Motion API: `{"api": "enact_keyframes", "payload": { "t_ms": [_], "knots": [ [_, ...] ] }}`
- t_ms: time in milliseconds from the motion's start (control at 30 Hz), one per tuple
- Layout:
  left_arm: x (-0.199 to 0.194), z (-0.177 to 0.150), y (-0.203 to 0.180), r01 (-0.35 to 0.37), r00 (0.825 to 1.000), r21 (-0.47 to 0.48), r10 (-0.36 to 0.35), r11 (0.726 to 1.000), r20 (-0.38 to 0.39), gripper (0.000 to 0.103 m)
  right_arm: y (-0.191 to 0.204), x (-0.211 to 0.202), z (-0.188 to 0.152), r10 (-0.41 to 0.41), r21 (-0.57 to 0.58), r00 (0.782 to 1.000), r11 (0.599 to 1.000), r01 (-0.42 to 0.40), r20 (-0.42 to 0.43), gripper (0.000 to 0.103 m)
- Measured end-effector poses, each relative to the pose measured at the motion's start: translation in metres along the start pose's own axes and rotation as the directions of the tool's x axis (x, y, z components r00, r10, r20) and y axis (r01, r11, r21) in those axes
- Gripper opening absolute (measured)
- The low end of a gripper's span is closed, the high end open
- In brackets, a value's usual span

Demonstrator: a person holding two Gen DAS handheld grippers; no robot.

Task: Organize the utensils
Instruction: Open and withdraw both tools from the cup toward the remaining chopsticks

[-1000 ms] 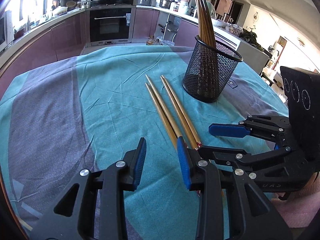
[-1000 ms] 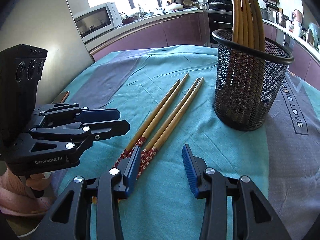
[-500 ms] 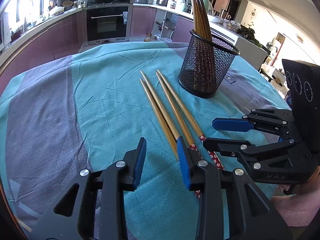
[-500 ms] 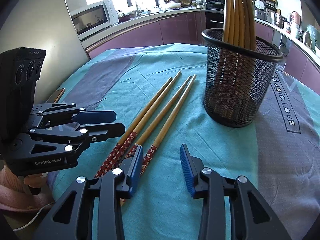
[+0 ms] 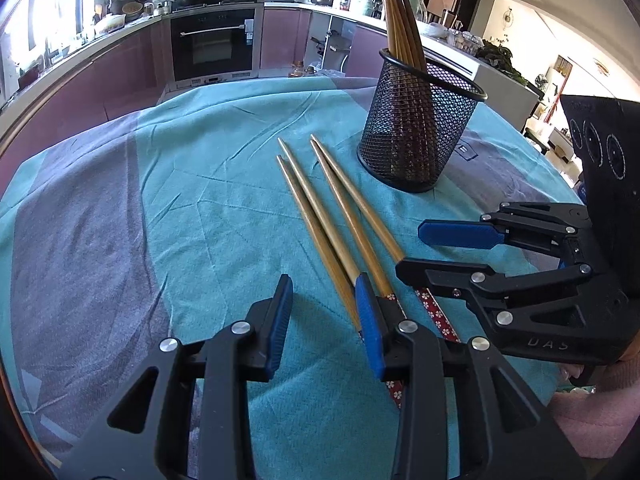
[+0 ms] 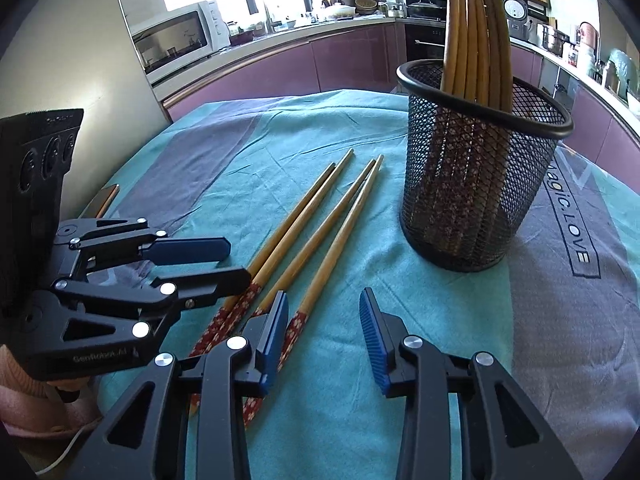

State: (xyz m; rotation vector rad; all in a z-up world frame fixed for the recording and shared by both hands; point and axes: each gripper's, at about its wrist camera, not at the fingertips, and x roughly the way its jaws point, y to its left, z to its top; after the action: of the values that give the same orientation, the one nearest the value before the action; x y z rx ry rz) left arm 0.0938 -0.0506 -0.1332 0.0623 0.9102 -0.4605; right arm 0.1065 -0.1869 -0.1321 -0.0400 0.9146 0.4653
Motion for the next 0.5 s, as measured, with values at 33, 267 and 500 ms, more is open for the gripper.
{"api": "enact_keyframes", "payload": {
  "t_ms": [33,267,500],
  "knots": [
    [0.001,0.001,-0.001,-0.003,1.0,0.004,0.003,1.0,0.0,0.033,-0.001,0.001,0.001,-0.002,0.001,1.0,1.0,0.002,0.001,0.036],
    [0.005,0.004,0.002,-0.012,1.0,0.004,0.012,1.0,-0.009,0.031,-0.005,0.006,0.008,-0.008,0.005,1.0,1.0,0.008,0.005,0.034],
    [0.009,0.007,0.005,-0.018,1.0,-0.001,0.018,1.0,-0.021,0.028,-0.006,0.009,0.013,-0.013,0.009,1.0,1.0,0.013,0.001,0.031]
  ]
}}
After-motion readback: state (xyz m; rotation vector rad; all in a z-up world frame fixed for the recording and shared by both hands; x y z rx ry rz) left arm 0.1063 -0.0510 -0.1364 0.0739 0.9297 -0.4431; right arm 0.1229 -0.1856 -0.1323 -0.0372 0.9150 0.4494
